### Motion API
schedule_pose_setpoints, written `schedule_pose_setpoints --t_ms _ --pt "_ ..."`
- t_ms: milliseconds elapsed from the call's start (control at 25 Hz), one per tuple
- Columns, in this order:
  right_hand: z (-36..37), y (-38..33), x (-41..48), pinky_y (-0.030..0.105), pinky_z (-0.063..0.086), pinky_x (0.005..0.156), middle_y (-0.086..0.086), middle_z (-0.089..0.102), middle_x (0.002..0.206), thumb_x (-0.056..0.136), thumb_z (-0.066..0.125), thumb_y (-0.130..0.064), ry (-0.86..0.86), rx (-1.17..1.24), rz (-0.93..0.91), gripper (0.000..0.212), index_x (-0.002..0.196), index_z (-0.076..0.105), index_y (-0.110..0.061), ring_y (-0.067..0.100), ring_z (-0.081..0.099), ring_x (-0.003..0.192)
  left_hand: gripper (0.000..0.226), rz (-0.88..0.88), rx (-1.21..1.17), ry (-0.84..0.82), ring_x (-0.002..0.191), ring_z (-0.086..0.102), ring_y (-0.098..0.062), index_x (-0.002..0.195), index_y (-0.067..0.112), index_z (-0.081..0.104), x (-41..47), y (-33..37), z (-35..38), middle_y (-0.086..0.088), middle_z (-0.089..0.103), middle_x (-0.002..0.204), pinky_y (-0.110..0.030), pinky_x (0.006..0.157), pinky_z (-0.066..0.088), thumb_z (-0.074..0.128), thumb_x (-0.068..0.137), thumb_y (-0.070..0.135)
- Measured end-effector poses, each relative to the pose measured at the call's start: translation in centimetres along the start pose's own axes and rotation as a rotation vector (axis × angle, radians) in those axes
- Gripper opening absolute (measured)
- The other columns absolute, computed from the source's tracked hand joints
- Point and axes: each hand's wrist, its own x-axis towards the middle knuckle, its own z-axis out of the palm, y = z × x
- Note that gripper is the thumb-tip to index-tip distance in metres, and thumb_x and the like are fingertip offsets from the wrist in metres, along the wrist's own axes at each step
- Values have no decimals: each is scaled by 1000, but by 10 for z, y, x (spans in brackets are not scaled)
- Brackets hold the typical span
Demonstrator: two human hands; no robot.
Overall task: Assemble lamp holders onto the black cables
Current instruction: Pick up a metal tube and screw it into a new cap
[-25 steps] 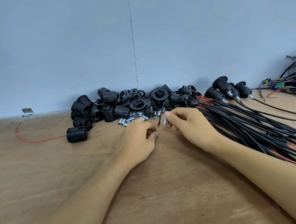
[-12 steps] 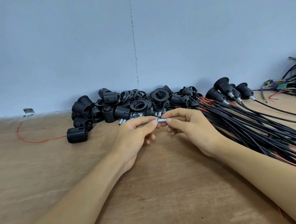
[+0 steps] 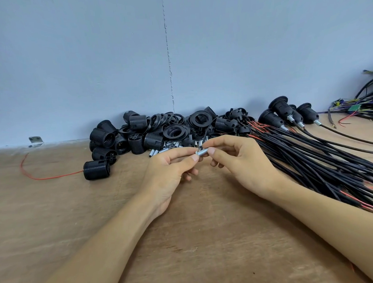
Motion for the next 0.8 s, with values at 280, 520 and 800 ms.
schedule_pose_setpoints --t_ms 280,520,800 --pt "1 -1 -2 19 48 71 -7 75 83 93 70 -19 9 -45 -16 10 101 76 -20 0 61 70 16 4 -18 -9 64 67 -10 103 11 77 -1 0 0 -7 80 93 -19 57 51 72 90 4" --pt "1 1 -2 18 49 70 -8 74 79 93 71 -20 -1 -88 7 8 98 76 -23 -2 61 67 17 6 -21 -4 65 67 -10 101 11 77 -1 0 0 -9 79 91 -18 57 52 75 86 3" --pt "0 1 0 13 35 54 -8 66 63 98 58 -45 -23 -258 54 34 74 70 -25 -1 45 51 22 58 4 -61 75 69 -12 93 18 80 -4 1 0 -7 79 97 -19 61 52 76 84 -2"
